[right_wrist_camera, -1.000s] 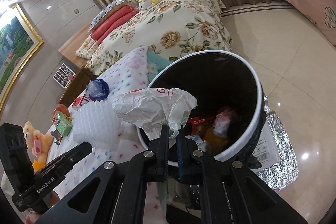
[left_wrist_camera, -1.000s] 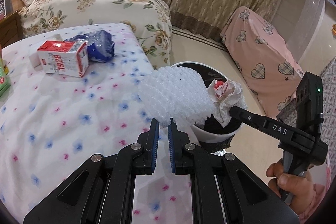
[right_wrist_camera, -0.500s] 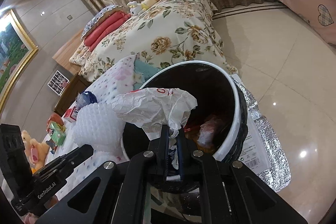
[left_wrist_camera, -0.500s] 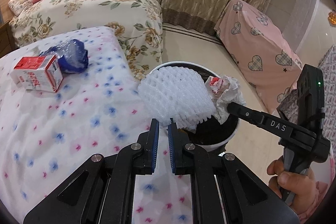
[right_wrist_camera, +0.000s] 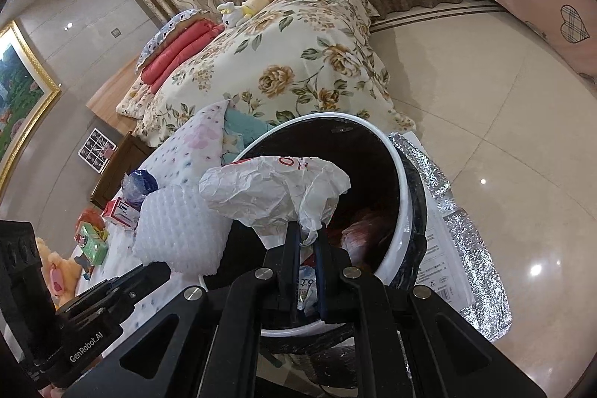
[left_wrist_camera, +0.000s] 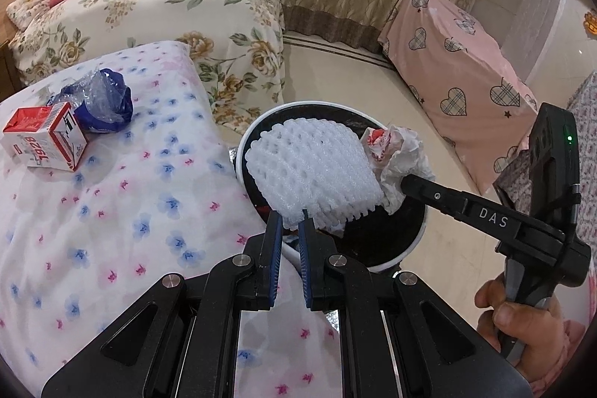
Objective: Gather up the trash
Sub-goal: 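Carry the white foam net and white plastic bag over the trash bin, then open both grippers to drop the foam net and plastic bag into the bin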
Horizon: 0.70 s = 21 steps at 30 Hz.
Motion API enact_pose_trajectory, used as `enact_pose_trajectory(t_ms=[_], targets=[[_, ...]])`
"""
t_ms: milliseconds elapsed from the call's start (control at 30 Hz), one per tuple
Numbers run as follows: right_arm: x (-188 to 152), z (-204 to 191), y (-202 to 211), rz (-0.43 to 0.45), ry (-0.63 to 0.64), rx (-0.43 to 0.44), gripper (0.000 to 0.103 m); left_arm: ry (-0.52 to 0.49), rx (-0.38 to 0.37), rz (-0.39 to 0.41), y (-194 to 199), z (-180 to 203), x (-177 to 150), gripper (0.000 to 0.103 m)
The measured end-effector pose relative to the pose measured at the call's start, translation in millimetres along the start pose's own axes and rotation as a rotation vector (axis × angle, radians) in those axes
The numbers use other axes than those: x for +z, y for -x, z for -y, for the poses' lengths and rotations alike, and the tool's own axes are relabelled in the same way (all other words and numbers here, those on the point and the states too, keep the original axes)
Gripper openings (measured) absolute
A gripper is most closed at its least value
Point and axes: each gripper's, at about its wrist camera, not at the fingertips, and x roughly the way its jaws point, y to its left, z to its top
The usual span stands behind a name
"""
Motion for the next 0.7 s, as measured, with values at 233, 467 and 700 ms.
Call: enact_pose_trajectory(t_ms=[233, 467, 700], targets=[[4, 2, -2, 0.000, 0.003, -0.004, 0.012, -0.001, -0.001, -0.009, -3, 3, 1, 0.011], [6, 1, -2, 0.003, -0.006, -0.007, 0.031, 0.019, 0.008, 0.005, 3, -1, -2, 0.041], [0, -12, 2, 0.005, 0.010, 0.013, 0.066, 0.063, 0.034, 0.018, 19, -21, -15, 0.044]])
